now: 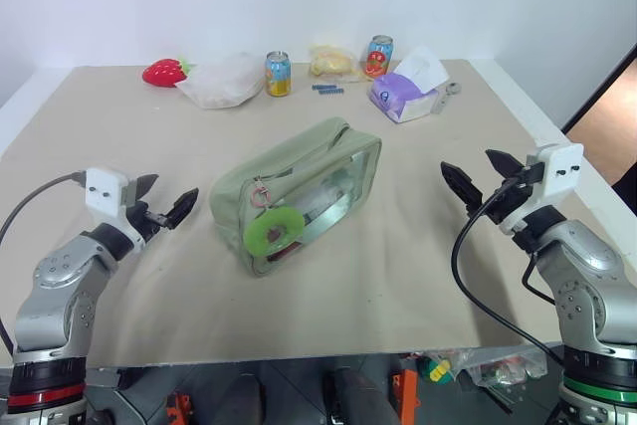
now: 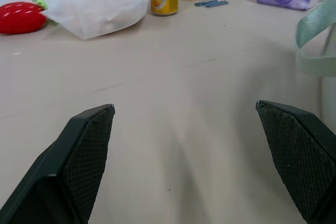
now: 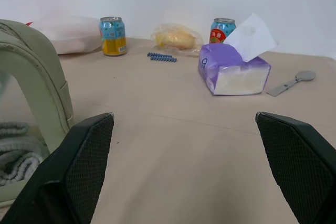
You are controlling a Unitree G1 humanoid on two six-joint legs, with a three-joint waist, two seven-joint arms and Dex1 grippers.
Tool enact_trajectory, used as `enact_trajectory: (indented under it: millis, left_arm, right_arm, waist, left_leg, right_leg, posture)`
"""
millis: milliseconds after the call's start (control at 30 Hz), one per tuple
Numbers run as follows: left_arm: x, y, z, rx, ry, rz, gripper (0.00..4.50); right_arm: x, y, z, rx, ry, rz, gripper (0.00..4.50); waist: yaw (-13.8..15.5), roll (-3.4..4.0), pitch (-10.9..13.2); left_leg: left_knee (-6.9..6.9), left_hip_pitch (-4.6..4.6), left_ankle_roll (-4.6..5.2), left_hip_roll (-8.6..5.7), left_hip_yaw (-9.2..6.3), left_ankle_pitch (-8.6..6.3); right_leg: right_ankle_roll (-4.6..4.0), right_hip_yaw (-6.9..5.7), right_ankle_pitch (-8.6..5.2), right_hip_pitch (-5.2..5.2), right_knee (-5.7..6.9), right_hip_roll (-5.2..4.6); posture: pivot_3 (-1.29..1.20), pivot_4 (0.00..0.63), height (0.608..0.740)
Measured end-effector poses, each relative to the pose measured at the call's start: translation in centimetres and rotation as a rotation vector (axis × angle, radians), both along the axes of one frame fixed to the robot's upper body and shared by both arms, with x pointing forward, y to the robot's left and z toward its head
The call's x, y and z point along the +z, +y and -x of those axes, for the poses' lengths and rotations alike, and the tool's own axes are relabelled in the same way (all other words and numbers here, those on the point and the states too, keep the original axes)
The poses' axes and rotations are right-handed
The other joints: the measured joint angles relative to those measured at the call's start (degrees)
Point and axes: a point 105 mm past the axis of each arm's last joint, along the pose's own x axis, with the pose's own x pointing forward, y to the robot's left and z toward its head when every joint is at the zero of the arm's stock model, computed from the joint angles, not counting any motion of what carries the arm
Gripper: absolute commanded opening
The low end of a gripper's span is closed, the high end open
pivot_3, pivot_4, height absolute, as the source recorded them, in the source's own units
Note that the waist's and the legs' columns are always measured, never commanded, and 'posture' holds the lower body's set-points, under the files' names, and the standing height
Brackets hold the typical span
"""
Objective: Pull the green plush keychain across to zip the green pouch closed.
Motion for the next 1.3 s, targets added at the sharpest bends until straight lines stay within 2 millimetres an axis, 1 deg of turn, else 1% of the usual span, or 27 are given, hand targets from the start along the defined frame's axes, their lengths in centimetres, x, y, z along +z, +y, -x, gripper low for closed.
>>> enact_trajectory:
  millis: [67,133,167,200,233,267,300,333,367,433,467,533,567,600,633,733,767,833,900,967,1233,1300]
  left_arm:
    - [1.2,-0.2,-0.1,-0.047,-0.014,0.011,4.48]
    - [3.9,-1.1,0.2,-0.179,-0.021,0.019,4.48]
    - [6.0,-1.9,0.8,-0.279,-0.035,-0.012,4.48]
    - [7.5,-2.5,1.3,-0.333,-0.063,-0.039,4.48]
    - [9.5,-3.5,2.1,-0.415,-0.096,-0.052,4.48]
    - [10.9,-4.2,2.9,-0.480,-0.111,-0.073,4.48]
    - [11.8,-4.9,3.7,-0.544,-0.110,-0.096,4.48]
    - [12.1,-5.3,4.3,-0.590,-0.098,-0.102,4.48]
    - [12.0,-5.8,4.8,-0.641,-0.067,-0.096,4.48]
    - [11.5,-6.2,5.2,-0.686,-0.028,-0.092,4.48]
    - [11.2,-6.6,5.3,-0.708,-0.006,-0.096,4.48]
    - [10.7,-7.0,5.4,-0.738,0.016,-0.102,4.48]
    - [10.3,-7.3,5.4,-0.752,0.027,-0.108,4.48]
    - [10.1,-7.4,5.4,-0.762,0.034,-0.110,4.48]
    - [9.6,-7.7,5.3,-0.772,0.042,-0.107,4.48]
    - [9.1,-8.5,5.1,-0.793,0.039,-0.087,4.48]
    - [9.2,-8.8,5.0,-0.797,0.033,-0.082,4.48]
    - [9.2,-8.9,4.9,-0.793,0.032,-0.086,4.48]
    - [9.2,-8.8,4.9,-0.787,0.031,-0.086,4.48]
    - [9.1,-8.8,4.8,-0.782,0.032,-0.085,4.48]
    - [9.0,-8.4,4.9,-0.732,0.028,-0.079,4.48]
    - [9.0,-8.4,4.8,-0.723,0.028,-0.076,4.48]
  right_arm:
    - [0.0,0.0,0.0,0.001,0.000,0.000,4.50]
    - [-0.1,0.1,0.0,0.005,0.009,-0.002,4.50]
    - [0.0,0.2,-0.1,0.012,0.015,-0.005,4.50]
    - [0.1,0.3,-0.1,0.016,0.015,-0.008,4.50]
    - [0.4,0.5,-0.3,0.027,0.012,-0.009,4.50]
    - [0.7,0.8,-0.4,0.044,0.007,-0.011,4.50]
    - [1.3,1.5,-0.7,0.073,-0.001,-0.016,4.50]
    - [1.9,1.9,-0.8,0.093,-0.011,-0.023,4.50]
    - [2.8,2.5,-1.1,0.124,-0.024,-0.030,4.50]
    - [4.4,3.4,-1.4,0.183,-0.046,-0.033,4.50]
    - [5.7,4.3,-1.7,0.239,-0.064,-0.021,4.50]
    - [7.8,6.7,-1.9,0.376,-0.099,0.033,4.50]
    - [8.9,8.6,-1.8,0.485,-0.115,0.078,4.50]
    - [9.4,9.5,-1.7,0.535,-0.127,0.100,4.50]
    - [9.7,11.1,-1.6,0.630,-0.134,0.149,4.50]
    - [9.0,13.5,-2.4,0.764,-0.108,0.241,4.50]
    - [8.4,14.2,-3.1,0.813,-0.097,0.293,4.50]
    - [7.6,14.4,-3.7,0.842,-0.080,0.347,4.50]
    - [6.0,14.0,-4.5,0.871,-0.041,0.410,4.50]
    - [5.0,13.6,-4.7,0.896,-0.027,0.441,4.50]
    - [4.3,12.3,-5.1,0.944,0.020,0.503,4.50]
    - [4.5,12.2,-5.2,0.948,0.025,0.502,4.50]
  waist:
    - [0.00,0.00,0.00]
    - [-0.07,-0.07,0.04]
    - [-0.16,-0.14,0.08]
    - [-0.22,-0.13,0.08]
    - [-0.25,-0.08,0.07]
    - [-0.35,-0.07,0.07]
    - [-0.74,-0.07,0.07]
    - [-1.08,-0.02,0.06]
    - [-1.38,0.03,0.08]
    - [-1.62,0.01,0.10]
    - [-1.71,0.04,0.13]
    - [-1.74,0.05,0.13]
    - [-1.73,0.05,0.13]
    - [-1.66,0.03,0.12]
    - [-1.57,0.01,0.11]
    - [-1.52,0.01,0.12]
    - [-1.50,0.01,0.12]
    - [-1.40,0.00,0.12]
    - [-1.31,0.00,0.13]
    - [-1.31,0.00,0.13]
    - [-1.43,0.00,0.13]
    - [-1.45,0.01,0.13]
  left_leg:
    - [0.01,0.00,0.00,0.01,-0.01,0.00]
    - [0.05,-0.04,0.00,0.03,-0.03,0.00]
    - [0.06,-0.10,0.00,0.05,-0.03,0.00]
    - [0.06,-0.10,0.00,0.04,-0.02,0.00]
    - [0.06,-0.07,0.00,-0.02,0.03,0.00]
    - [0.05,-0.08,0.00,-0.02,0.05,0.00]
    - [0.05,-0.05,0.01,-0.01,0.10,-0.01]
    - [0.02,-0.03,0.03,-0.02,0.15,-0.02]
    - [0.02,-0.01,0.03,-0.01,0.18,-0.02]
    - [0.03,0.00,0.03,0.06,0.21,-0.02]
    - [0.03,0.02,0.03,0.11,0.23,-0.02]
    - [0.02,0.08,0.03,0.25,0.30,-0.01]
    - [0.02,0.10,0.04,0.36,0.31,-0.01]
    - [0.02,0.10,0.04,0.41,0.28,-0.01]
    - [0.02,0.10,0.04,0.47,0.18,-0.02]
    - [0.00,0.02,0.04,0.49,0.16,-0.02]
    - [0.01,-0.01,0.04,0.48,0.18,-0.02]
    - [0.01,-0.06,0.04,0.45,0.17,-0.02]
    - [0.00,-0.15,0.04,0.42,0.18,-0.04]
    - [0.01,-0.19,0.03,0.40,0.26,-0.07]
    - [0.01,-0.19,0.03,0.44,0.49,-0.11]
    - [0.01,-0.19,0.02,0.44,0.55,-0.10]
  right_leg:
    - [0.00,-0.01,0.00,0.00,0.00,0.02]
    - [-0.01,-0.02,0.00,-0.02,0.01,0.08]
    - [-0.02,-0.01,0.00,-0.08,0.01,0.11]
    - [-0.01,0.02,0.01,-0.08,-0.02,0.10]
    - [-0.01,0.07,0.01,-0.06,0.01,0.04]
    - [0.02,0.12,0.02,-0.07,-0.02,0.06]
    - [0.02,0.18,0.02,-0.07,-0.02,0.06]
    - [0.03,0.24,0.02,-0.07,-0.01,0.06]
    - [0.05,0.27,0.04,-0.08,0.00,0.07]
    - [0.08,0.32,0.06,-0.12,0.04,0.19]
    - [0.01,0.38,0.09,-0.14,0.04,0.28]
    - [-0.07,0.45,0.11,-0.16,0.06,0.44]
    - [-0.15,0.51,0.14,-0.15,0.06,0.60]
    - [-0.18,0.56,0.14,-0.14,0.05,0.70]
    - [-0.26,0.65,0.11,-0.14,0.06,0.87]
    - [-0.22,0.67,0.19,-0.21,0.06,0.91]
    - [-0.13,0.71,0.25,-0.23,0.06,0.91]
    - [-0.11,0.73,0.26,-0.23,0.04,0.90]
    - [-0.06,0.77,0.22,-0.26,0.00,0.87]
    - [-0.04,0.84,0.20,-0.33,0.00,0.84]
    - [-0.05,1.07,0.22,-0.60,0.22,0.89]
    - [-0.07,1.12,0.25,-0.68,0.29,0.90]
  posture:
    - [0.00,0.150,0.740]
    - [0.00,0.150,0.740]
    - [0.00,0.150,0.740]
    - [0.00,0.150,0.740]
    - [0.00,0.150,0.740]
    - [0.00,0.150,0.740]
    - [0.00,0.150,0.740]
    - [0.00,0.150,0.740]
    - [0.00,0.150,0.740]
    - [0.00,0.150,0.740]
    - [0.00,0.150,0.740]
    - [0.00,0.150,0.740]
    - [0.00,0.150,0.740]
    - [0.00,0.150,0.740]
    - [0.00,0.150,0.740]
    - [0.00,0.150,0.740]
    - [0.00,0.150,0.740]
    - [0.00,0.150,0.740]
    - [0.00,0.150,0.740]
    - [0.00,0.150,0.740]
    - [0.00,0.150,0.740]
    - [0.00,0.150,0.740]
